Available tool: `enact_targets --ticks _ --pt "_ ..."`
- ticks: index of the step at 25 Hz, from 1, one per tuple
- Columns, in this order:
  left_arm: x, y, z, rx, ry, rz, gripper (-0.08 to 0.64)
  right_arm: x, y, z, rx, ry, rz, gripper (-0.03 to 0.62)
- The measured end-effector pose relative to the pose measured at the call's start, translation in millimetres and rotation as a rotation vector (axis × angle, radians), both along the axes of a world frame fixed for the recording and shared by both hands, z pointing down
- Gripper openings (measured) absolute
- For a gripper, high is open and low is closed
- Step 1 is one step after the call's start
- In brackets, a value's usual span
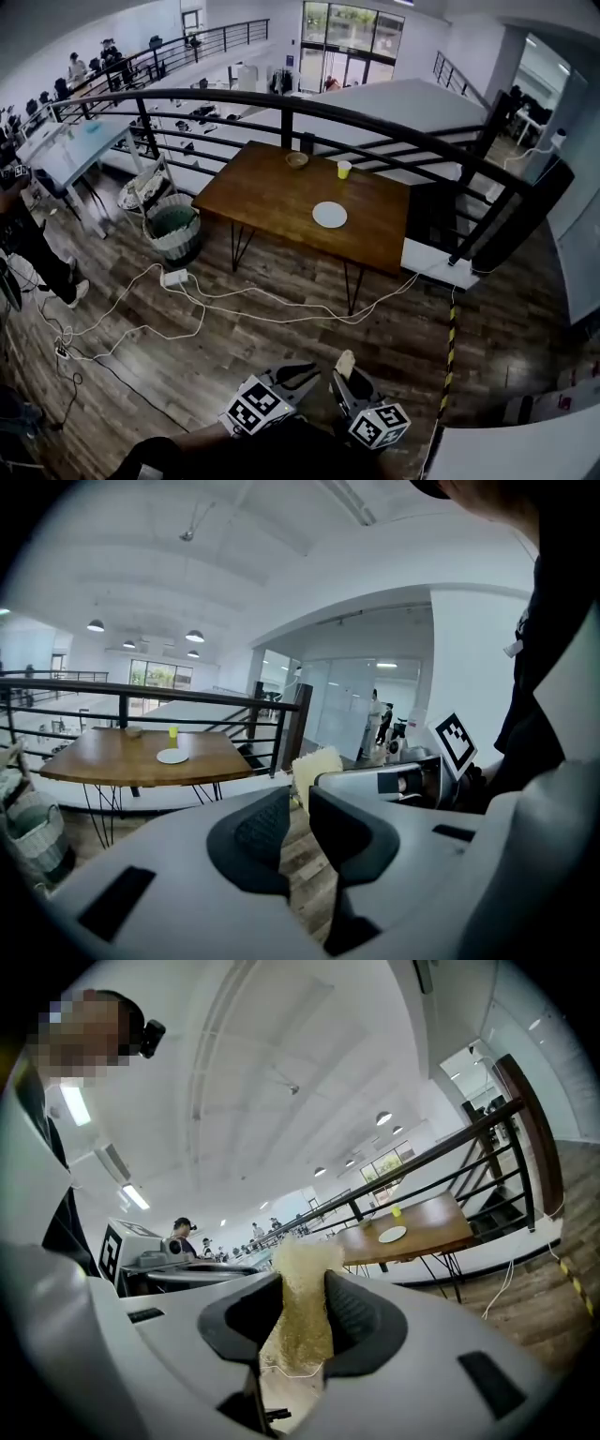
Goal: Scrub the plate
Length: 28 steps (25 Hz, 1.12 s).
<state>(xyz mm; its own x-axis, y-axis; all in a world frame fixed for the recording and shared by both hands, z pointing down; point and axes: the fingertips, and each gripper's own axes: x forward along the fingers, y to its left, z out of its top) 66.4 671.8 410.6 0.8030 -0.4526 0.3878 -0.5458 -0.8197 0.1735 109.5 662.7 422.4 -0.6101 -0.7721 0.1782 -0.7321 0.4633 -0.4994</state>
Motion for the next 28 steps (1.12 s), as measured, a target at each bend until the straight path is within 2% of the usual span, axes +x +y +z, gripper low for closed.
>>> enact_targets --ticks 3,6,10,13,17,23,28 --pt "-4 8 -1 0.023 -0.026 -0.016 0.072 -14 7 1 0.013 -0.012 -0.060 0.149" --pt "-17 8 12 -0.023 -0.026 -0.061 0.072 -27 4 5 0.010 -0.047 -0.118 0.149" --pt "-38 -12 25 -0.076 -0.038 -0.120 0.072 -36 -12 13 -0.012 -0.049 -0.129 0.149" --pt "-42 -39 33 -0.088 -0.040 -0.090 0.072 -46 -42 25 -0.056 -0.046 -0.124 0.149" --pt "-45 -90 34 -0.089 -0.018 -0.030 0.072 -47 -95 28 -0.084 -0.020 -0.060 0.149" --pt "-76 -198 22 -0.093 0.052 0.005 0.072 -77 -190 16 -0.072 0.073 -0.006 0.149" --pt "-103 -264 26 -0.109 0.068 0.070 0.072 -105 -252 24 -0.125 0.108 0.044 0.149"
